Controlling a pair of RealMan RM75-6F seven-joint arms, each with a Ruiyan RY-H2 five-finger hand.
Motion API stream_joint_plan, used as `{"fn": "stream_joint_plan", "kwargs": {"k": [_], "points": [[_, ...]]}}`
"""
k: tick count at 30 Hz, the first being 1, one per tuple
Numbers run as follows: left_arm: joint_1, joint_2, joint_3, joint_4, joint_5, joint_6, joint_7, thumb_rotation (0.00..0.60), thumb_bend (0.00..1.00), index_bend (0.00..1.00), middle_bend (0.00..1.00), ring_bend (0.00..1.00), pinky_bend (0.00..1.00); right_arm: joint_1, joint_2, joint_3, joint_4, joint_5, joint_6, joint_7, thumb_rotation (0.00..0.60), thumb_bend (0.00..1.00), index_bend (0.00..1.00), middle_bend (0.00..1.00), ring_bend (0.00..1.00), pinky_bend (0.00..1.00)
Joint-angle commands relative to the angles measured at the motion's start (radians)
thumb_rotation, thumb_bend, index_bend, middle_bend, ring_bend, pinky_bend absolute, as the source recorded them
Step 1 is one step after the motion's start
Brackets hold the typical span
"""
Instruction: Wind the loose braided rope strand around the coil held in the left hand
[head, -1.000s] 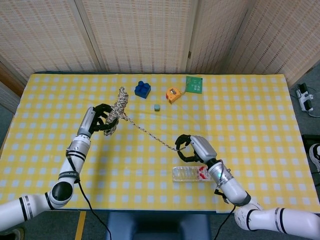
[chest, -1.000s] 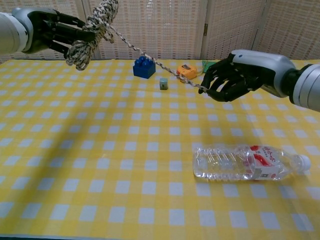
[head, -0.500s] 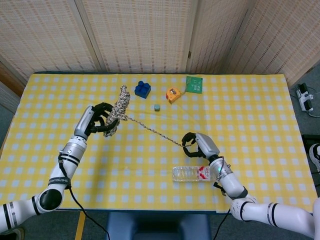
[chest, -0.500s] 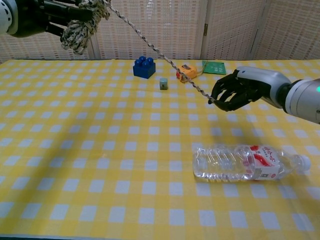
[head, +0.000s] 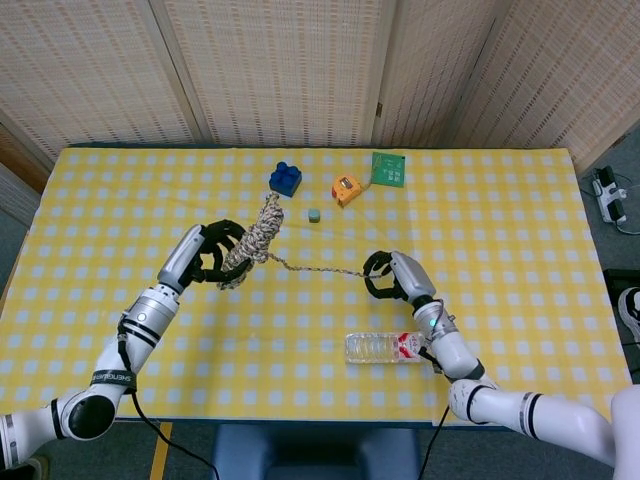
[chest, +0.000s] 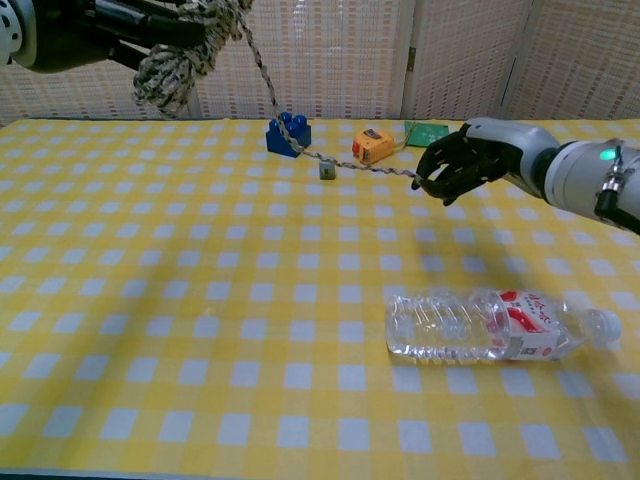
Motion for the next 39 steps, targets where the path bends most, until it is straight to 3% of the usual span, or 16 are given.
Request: {"fn": "stream_joint_plan", "kwargs": {"k": [1,6,11,27,32,39], "points": [[-0.016,-0.007,0.048,-0.007,0.076,-0.012,0.012,0.6,0.59,0.69,0.7,0.66,0.76,0.034,-0.004,0.05,-0.033,0.044,0.015,-0.026,0.6,0.62,0.62,0.4,0.36,0.36],[-0.04,-0.045,0.114,0.024,0.189,0.013,0.064,0.6,0.59,0.69,0.7,0.66,0.72,0.077,-0.001,0.121,-0.099,0.115,0.069,-0.07,0.6,0.62,0.62,0.4,0.36,0.36],[-0.067,-0.084,0.164,0.056,0.233,0.036,0.123,0.6,0.59,0.69,0.7,0.66,0.72,0.102,-0.002,0.182,-0.159,0.171,0.099,-0.063,0.6,0.62,0.62,0.4,0.36,0.36],[-0.132,-0.175,0.285,0.097,0.298,0.112,0.366,0.6,0.59,0.69,0.7,0.66,0.7,0.148,-0.007,0.262,-0.279,0.202,0.16,-0.042,0.6,0.62,0.62,0.42,0.36,0.36],[-0.147,-0.209,0.294,0.126,0.227,0.15,0.474,0.6,0.59,0.69,0.7,0.66,0.7,0.134,0.012,0.243,-0.329,0.158,0.157,-0.033,0.6,0.62,0.62,0.43,0.37,0.36],[-0.168,-0.254,0.265,0.148,0.037,0.198,0.562,0.6,0.59,0.69,0.7,0.67,0.71,0.115,0.031,0.206,-0.399,0.087,0.161,-0.024,0.6,0.62,0.62,0.43,0.37,0.36]]}}
